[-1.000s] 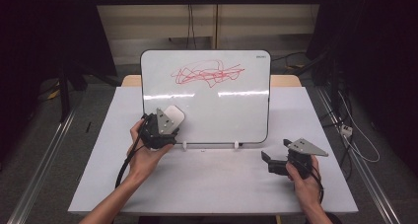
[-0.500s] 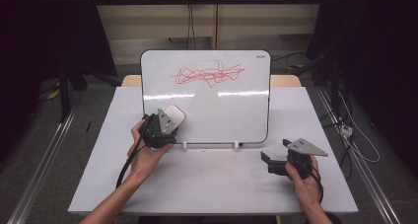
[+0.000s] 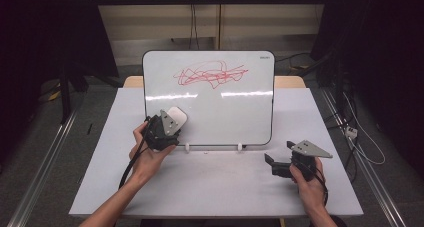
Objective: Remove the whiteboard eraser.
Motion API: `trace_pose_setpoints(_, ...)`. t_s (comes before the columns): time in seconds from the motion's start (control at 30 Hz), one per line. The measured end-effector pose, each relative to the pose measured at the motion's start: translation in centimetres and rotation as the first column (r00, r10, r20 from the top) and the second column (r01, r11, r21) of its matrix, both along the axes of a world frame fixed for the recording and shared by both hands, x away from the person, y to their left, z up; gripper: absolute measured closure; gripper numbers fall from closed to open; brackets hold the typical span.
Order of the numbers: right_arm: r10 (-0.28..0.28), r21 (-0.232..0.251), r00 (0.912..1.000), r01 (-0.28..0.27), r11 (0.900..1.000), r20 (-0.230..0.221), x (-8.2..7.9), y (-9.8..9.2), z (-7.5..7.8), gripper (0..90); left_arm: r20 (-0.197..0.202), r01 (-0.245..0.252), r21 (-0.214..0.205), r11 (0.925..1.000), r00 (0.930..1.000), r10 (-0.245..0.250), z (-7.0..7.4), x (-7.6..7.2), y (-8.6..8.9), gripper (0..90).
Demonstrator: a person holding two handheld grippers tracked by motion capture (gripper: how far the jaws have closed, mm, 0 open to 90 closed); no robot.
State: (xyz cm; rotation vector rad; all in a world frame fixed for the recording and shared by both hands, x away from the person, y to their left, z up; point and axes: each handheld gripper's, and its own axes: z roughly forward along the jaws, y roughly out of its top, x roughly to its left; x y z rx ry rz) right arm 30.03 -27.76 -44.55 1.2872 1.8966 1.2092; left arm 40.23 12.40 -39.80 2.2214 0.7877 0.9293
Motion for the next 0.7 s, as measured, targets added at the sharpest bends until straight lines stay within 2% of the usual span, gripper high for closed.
trace_pose_setpoints(0.17,0.0,0.0,1.0,0.0,1.0,0.0,0.0,0.0,0.0,6.1,-0.01,-0.002,-0.011,0.9999,1.0,0.001,0.1,0.0,0.1,30.8)
trace_pose_setpoints(0.2,0.0,0.001,1.0,0.0,1.0,-0.004,0.0,0.0,0.0,6.1,-0.022,0.003,-0.033,0.9994,0.9997,-0.004,0.1,0.1,0.2,30.9)
trace_pose_setpoints(0.23,0.0,0.002,1.0,0.0,1.0,-0.007,0.0,0.0,0.0,6.1,-0.022,0.003,-0.033,0.9994,0.9997,-0.004,0.1,0.1,0.2,30.9)
trace_pose_setpoints(0.27,0.0,0.001,1.0,0.0,1.0,-0.004,0.0,-0.1,0.0,6.0,-0.039,0.007,-0.058,0.9983,0.9992,-0.009,0.3,0.2,0.5,30.9)
trace_pose_setpoints(0.3,0.001,0.002,1.0,-0.001,1.0,-0.001,0.0,-0.1,0.0,6.1,-0.037,0.005,-0.068,0.9977,0.9993,-0.007,0.3,0.2,0.6,30.9)
trace_pose_setpoints(0.4,0.001,0.002,1.0,-0.001,1.0,-0.002,0.0,-0.1,0.0,6.0,-0.042,0.01,-0.075,0.9972,0.999,-0.013,0.3,0.2,0.7,31.0)
trace_pose_setpoints(0.47,-0.001,0.001,1.0,0.001,1.0,-0.003,0.0,0.0,0.0,6.1,-0.057,0.012,-0.093,0.9956,0.9982,-0.017,0.4,0.2,0.8,31.0)
trace_pose_setpoints(0.53,-0.001,0.002,1.0,0.001,1.0,-0.003,0.0,0.0,0.0,6.0,-0.048,0.025,-0.101,0.9946,0.9984,-0.03,0.6,-0.2,0.7,31.0)
trace_pose_setpoints(0.57,0.0,0.0,1.0,0.0,1.0,-0.002,0.0,-0.1,0.0,6.1,-0.031,0.039,-0.112,0.9929,0.9986,-0.043,1.0,-0.7,0.4,31.0)
trace_pose_setpoints(0.7,-0.002,0.002,1.0,0.002,1.0,-0.004,0.0,0.0,0.0,6.0,-0.023,0.046,-0.13,0.9905,0.9985,-0.049,1.5,-1.2,0.4,31.0)
